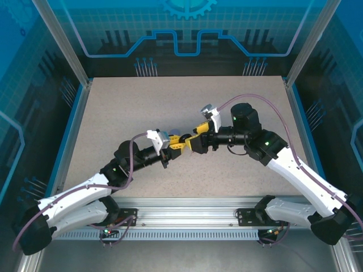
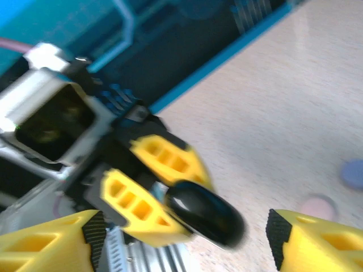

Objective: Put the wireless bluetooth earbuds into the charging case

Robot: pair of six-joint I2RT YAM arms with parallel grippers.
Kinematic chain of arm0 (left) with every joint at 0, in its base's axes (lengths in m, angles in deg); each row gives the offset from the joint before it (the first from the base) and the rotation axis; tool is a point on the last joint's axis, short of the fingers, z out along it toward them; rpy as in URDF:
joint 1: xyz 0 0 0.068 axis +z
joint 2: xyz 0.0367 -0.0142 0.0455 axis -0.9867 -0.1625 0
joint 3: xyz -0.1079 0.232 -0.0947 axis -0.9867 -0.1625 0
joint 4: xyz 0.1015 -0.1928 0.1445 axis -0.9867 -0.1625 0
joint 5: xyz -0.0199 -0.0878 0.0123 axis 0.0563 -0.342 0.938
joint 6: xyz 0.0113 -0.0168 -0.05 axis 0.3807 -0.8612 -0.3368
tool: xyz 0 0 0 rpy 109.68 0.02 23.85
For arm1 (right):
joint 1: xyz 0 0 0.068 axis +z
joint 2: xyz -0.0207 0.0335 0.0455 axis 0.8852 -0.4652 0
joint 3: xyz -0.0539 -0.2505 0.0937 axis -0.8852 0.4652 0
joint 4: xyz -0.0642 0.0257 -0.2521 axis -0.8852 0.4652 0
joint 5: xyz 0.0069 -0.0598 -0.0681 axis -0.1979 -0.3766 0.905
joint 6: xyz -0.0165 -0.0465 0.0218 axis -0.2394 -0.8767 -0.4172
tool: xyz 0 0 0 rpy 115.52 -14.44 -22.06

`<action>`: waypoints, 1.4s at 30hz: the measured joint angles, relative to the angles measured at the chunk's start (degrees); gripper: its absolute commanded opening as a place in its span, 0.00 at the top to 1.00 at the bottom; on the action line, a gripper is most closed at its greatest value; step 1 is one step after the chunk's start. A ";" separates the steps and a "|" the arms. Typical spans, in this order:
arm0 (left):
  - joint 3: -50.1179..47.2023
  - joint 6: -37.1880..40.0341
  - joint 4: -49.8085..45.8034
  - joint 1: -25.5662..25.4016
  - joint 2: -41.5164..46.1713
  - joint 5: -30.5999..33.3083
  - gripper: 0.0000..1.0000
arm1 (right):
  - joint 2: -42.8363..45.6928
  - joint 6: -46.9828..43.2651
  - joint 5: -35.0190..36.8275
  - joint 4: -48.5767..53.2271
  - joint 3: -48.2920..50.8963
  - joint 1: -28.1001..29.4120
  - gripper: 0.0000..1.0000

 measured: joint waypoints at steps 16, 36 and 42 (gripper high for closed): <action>0.37 -16.63 -17.55 16.17 0.31 4.15 0.95 | 5.46 6.14 24.48 13.25 12.44 -17.66 0.00; 15.78 -25.09 -33.33 35.06 -38.38 -13.97 0.95 | 7.21 7.41 20.09 14.03 15.65 -20.02 0.00; 17.40 -25.07 -34.36 35.06 -44.46 -16.33 0.91 | 8.52 7.39 20.04 14.73 15.85 -20.28 0.00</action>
